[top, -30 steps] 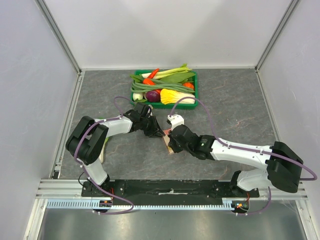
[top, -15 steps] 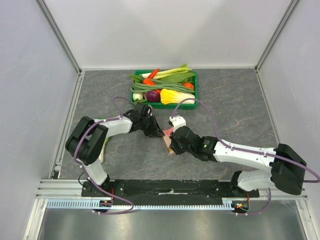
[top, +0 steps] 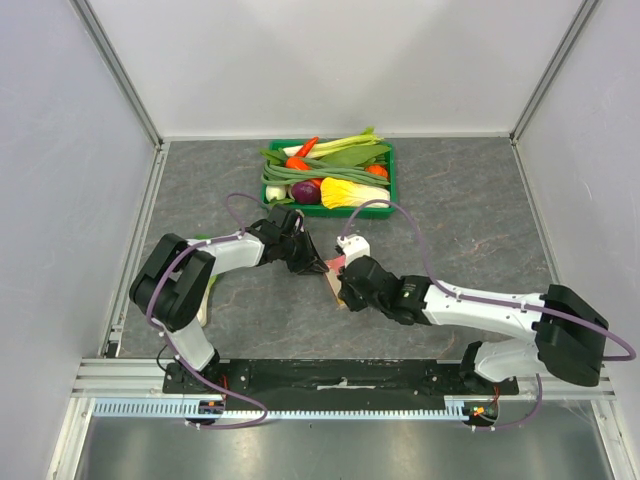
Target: Unpack the express box
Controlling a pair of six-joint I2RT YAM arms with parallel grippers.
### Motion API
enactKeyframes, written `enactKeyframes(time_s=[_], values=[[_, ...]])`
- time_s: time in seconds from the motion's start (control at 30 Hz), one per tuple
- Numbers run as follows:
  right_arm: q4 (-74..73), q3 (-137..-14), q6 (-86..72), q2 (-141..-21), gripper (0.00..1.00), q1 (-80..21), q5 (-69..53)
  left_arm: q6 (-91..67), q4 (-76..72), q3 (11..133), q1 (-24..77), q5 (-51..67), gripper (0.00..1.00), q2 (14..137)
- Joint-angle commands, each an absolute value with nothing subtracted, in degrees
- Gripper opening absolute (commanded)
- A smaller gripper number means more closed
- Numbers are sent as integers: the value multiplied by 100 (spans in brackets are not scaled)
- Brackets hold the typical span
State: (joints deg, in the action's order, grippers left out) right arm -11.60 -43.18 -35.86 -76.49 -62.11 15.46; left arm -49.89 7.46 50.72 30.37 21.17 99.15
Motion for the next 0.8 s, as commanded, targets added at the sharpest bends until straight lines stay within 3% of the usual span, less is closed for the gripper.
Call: enactKeyframes(time_s=[0.0,0.3,0.63,0.77], values=[[-2047,-3938,-3674,-7173,0,-6337,1169,-4737,1521,4808,2909,396,12,10151],[-1811,-3279,-4078,-6636,0,-6468,958,-4720,1459,4729,2909,272,12,10037],[-1723,-3463,-3929,-7671,0,-6513,1475,-4667,1468,4729,2909,387,12,10037],[-1714,-3752,-3876,-7551,0,-6609,1880,-4667,1433,4728,2909,439,12,10055]])
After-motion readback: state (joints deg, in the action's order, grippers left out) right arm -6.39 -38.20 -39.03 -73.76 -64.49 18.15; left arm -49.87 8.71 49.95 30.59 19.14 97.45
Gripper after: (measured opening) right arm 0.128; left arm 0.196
